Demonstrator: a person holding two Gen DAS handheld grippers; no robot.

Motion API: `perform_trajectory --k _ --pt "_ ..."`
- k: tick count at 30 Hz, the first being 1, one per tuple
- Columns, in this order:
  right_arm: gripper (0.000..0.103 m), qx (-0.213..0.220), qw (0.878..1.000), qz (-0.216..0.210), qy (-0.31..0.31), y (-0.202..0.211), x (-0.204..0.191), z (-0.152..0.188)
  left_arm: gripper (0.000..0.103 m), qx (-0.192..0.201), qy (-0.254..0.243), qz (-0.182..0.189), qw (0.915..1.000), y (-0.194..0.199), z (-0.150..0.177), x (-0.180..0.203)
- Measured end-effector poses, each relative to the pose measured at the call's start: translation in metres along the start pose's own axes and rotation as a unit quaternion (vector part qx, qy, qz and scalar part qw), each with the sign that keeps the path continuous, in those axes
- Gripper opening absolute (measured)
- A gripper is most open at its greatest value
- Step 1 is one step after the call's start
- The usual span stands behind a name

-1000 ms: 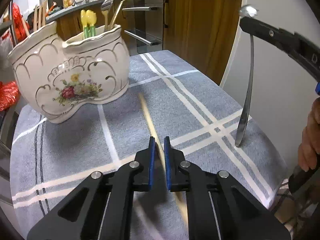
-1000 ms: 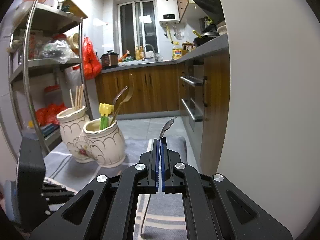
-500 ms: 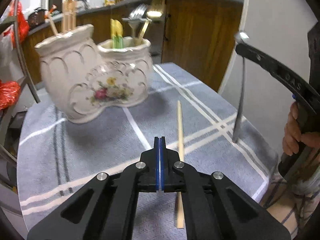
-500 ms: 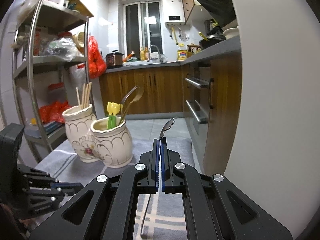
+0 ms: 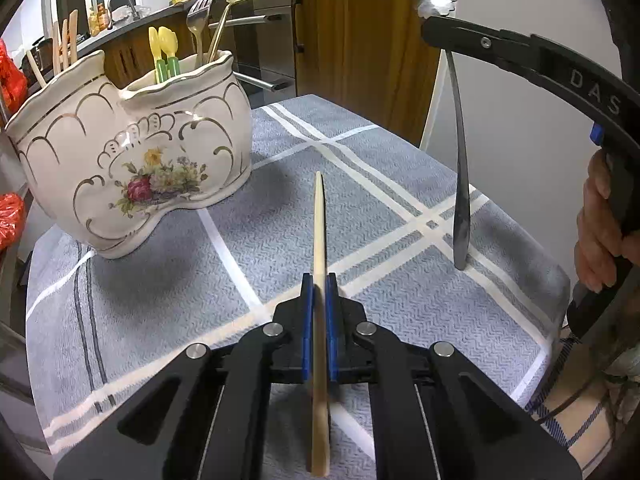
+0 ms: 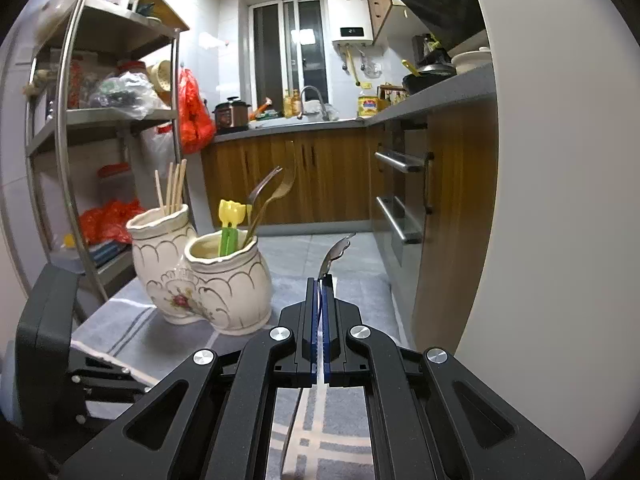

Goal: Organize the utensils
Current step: 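Lift the silver spoon with the right tool while the left grasps the last chopstick, then lower the chopstick into the tall cup with left while right lowers spoon into short cup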

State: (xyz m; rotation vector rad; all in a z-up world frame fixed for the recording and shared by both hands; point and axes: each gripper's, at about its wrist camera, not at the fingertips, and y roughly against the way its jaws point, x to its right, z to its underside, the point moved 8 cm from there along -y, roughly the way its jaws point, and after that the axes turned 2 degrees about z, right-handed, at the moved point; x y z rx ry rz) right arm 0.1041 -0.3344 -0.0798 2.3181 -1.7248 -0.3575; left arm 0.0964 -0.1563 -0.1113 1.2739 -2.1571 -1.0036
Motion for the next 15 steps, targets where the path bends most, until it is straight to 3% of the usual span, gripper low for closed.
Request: perform_trajectory --k 7,10,15 --pt "0.003 0.021 1.0 -0.012 -0.009 0.009 -0.012 -0.011 0.006 0.125 0.008 0.034 0.9916 0.058 -0.019 -0.022" --pt "0.003 0.033 0.999 -0.019 -0.01 0.013 -0.023 -0.021 0.006 0.207 0.01 0.014 0.9782 0.095 -0.027 -0.044" --pt "0.003 0.055 0.998 -0.019 0.001 0.011 -0.045 -0.049 0.006 0.286 0.052 -0.008 0.9567 0.134 -0.035 -0.086"
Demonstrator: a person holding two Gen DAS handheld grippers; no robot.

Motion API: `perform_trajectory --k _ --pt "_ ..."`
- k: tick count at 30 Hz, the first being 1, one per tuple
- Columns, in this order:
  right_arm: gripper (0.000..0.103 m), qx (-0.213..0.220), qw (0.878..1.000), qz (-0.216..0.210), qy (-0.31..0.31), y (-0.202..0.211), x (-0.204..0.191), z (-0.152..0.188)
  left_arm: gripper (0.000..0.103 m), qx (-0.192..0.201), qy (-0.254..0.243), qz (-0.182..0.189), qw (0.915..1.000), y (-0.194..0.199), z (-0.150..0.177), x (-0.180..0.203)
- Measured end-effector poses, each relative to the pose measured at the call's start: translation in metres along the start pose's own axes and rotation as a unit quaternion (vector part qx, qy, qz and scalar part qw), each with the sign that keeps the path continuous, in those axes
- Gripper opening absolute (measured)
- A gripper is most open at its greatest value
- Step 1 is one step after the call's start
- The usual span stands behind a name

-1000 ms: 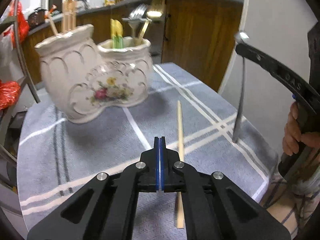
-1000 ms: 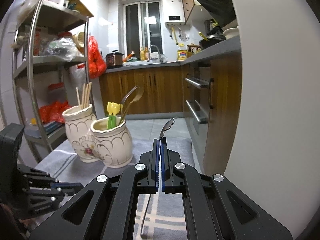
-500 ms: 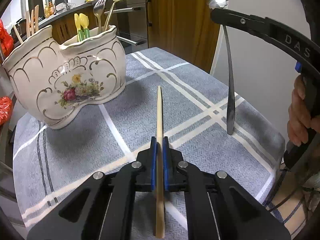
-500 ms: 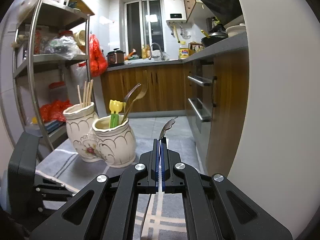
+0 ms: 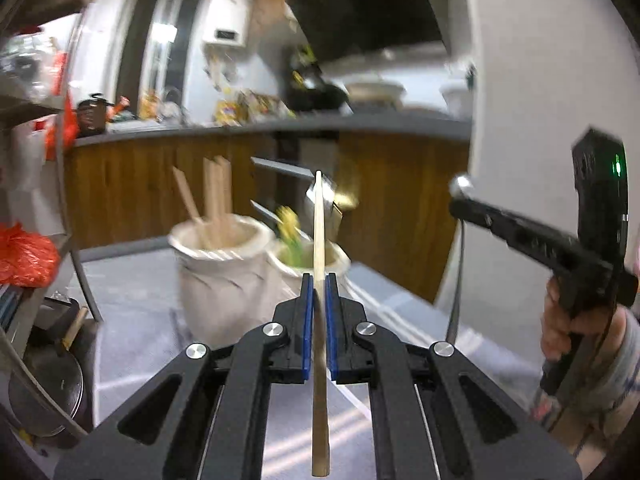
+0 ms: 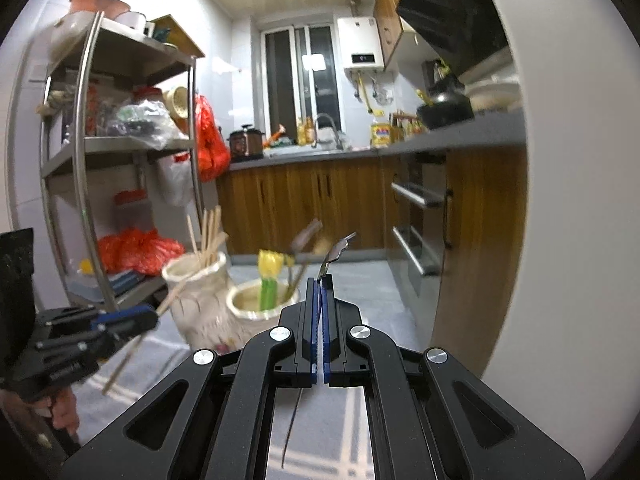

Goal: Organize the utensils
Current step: 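Lower the chopstick into the tall cup with left while right lowers spoon into short cup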

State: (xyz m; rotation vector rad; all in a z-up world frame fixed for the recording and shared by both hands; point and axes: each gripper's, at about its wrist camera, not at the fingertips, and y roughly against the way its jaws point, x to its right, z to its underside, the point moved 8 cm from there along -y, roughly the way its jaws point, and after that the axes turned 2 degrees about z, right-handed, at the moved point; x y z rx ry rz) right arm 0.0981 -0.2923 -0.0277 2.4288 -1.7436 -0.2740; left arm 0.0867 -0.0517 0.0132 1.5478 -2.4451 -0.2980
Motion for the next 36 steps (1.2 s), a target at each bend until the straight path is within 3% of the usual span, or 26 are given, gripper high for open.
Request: perform_trajectory --k 6,11,18,28,36 --pt "0.003 0.019 1.0 0.002 0.013 -0.024 -0.026 -0.033 0.006 0.062 0.034 -0.018 0.9973 0.005 -0.03 -0.039" --pt "0.003 0.048 0.999 0.004 -0.004 -0.041 -0.029 -0.061 0.006 0.106 0.076 -0.008 0.9915 -0.002 -0.063 -0.07" --pt "0.003 0.078 0.996 0.001 -0.046 -0.067 -0.022 -0.088 0.006 0.118 0.113 0.003 0.9866 -0.04 -0.087 -0.095" --pt "0.003 0.047 0.998 -0.008 -0.039 -0.102 -0.021 -0.064 0.006 0.122 0.074 -0.04 0.989 -0.076 -0.082 -0.091" --pt "0.003 0.016 0.999 -0.037 0.023 -0.112 -0.041 -0.038 0.006 0.092 0.005 -0.058 0.994 -0.055 -0.065 -0.077"
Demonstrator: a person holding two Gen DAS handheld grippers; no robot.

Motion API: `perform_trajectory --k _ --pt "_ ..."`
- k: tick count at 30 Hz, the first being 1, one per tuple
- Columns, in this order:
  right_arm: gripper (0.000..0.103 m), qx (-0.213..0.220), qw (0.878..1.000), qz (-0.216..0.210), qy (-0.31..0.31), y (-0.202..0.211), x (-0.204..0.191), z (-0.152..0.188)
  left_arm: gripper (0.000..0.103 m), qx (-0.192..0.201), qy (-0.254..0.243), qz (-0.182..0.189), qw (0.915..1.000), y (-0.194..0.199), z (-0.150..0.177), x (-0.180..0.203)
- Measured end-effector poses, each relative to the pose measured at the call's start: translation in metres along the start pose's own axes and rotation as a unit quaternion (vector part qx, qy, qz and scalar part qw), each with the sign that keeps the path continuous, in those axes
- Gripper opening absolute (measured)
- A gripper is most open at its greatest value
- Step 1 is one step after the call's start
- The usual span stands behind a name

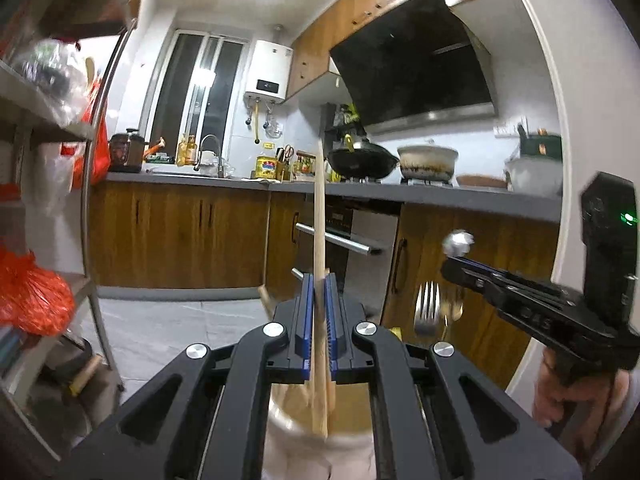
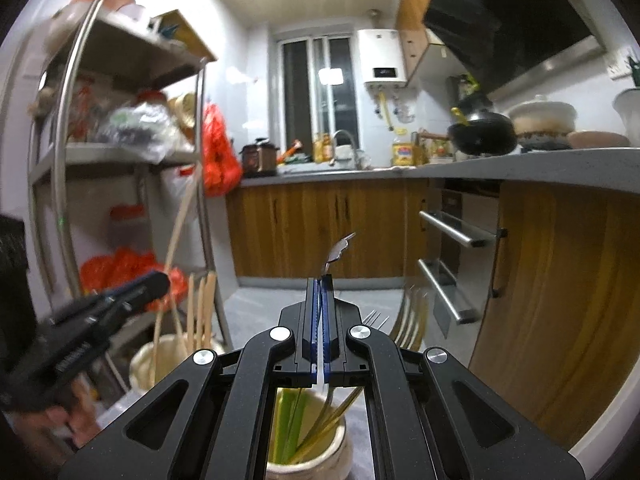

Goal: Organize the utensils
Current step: 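Lower the chopstick into the tall cup with left while right lowers spoon into short cup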

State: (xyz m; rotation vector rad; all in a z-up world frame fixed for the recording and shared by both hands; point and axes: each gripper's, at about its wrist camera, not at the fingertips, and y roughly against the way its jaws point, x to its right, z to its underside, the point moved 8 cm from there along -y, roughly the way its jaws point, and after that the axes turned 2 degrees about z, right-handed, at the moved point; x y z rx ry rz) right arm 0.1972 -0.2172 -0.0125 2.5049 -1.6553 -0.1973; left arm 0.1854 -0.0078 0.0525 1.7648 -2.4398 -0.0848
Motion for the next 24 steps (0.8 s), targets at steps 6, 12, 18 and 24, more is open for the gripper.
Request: perform_trajectory --k 6,12,18,24 --pt "0.003 -0.017 1.0 -0.023 0.0 -0.006 -0.006 0.011 0.005 -0.061 0.038 -0.012 0.9973 0.002 0.023 -0.023" --pt "0.003 -0.033 0.999 -0.026 0.008 -0.013 -0.012 0.021 0.005 -0.06 0.057 -0.007 0.9965 0.005 0.03 -0.033" --pt "0.003 -0.058 0.998 -0.028 0.008 -0.026 -0.015 0.031 0.005 -0.062 0.05 -0.008 0.9968 0.006 0.033 -0.031" --pt "0.003 -0.076 0.997 -0.015 0.005 -0.034 -0.011 0.038 0.005 -0.07 0.05 -0.006 0.9963 0.003 0.036 -0.03"
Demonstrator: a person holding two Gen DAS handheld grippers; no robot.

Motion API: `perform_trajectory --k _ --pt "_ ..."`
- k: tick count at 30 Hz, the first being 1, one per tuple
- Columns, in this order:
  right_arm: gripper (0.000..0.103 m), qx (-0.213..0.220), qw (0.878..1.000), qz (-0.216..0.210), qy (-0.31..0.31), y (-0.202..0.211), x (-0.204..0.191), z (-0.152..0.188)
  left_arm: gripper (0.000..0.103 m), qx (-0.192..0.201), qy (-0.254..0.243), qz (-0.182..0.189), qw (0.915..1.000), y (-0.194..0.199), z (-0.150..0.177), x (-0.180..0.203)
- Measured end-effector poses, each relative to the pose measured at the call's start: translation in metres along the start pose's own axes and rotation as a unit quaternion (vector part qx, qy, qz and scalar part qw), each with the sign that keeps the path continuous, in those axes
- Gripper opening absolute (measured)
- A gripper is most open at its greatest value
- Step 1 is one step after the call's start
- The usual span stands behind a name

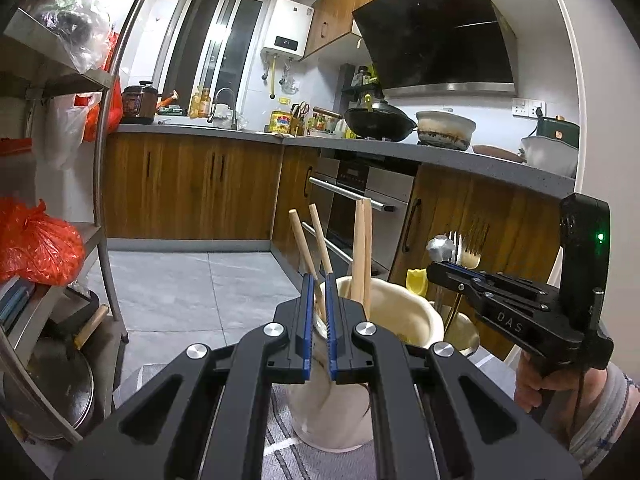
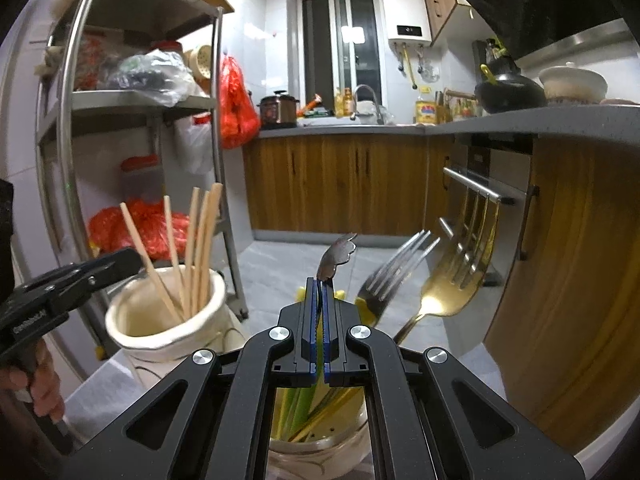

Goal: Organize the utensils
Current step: 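Lower the chopstick into the tall cup with left while right lowers spoon into short cup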

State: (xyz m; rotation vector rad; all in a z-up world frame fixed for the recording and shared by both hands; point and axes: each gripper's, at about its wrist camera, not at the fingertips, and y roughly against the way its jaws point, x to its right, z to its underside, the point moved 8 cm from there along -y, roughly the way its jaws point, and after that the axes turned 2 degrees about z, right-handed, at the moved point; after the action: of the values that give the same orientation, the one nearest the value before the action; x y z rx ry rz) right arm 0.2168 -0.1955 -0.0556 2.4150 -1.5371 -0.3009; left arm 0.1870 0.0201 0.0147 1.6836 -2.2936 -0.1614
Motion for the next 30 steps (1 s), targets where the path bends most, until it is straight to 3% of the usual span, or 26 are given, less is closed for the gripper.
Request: perform_trajectory --k 3,6,20,30 --pt "0.009 -0.002 1.0 -0.001 -0.003 0.0 0.001 0.001 0.005 0.001 -0.004 -0.002 1.0 0.0 -0.001 0.002" --pt "0.033 0.007 1.0 -0.004 -0.005 0.006 0.001 0.0 0.006 0.0 -0.007 -0.005 1.0 0.0 -0.002 0.004" --pt "0.035 0.059 0.998 0.033 -0.021 0.058 0.019 -0.02 0.007 -0.006 -0.007 -0.03 0.9995 0.025 0.006 0.001" --pt "0.035 0.027 0.999 0.043 -0.006 0.077 0.012 0.01 0.007 -0.037 -0.025 -0.031 0.9985 0.047 0.035 0.021"
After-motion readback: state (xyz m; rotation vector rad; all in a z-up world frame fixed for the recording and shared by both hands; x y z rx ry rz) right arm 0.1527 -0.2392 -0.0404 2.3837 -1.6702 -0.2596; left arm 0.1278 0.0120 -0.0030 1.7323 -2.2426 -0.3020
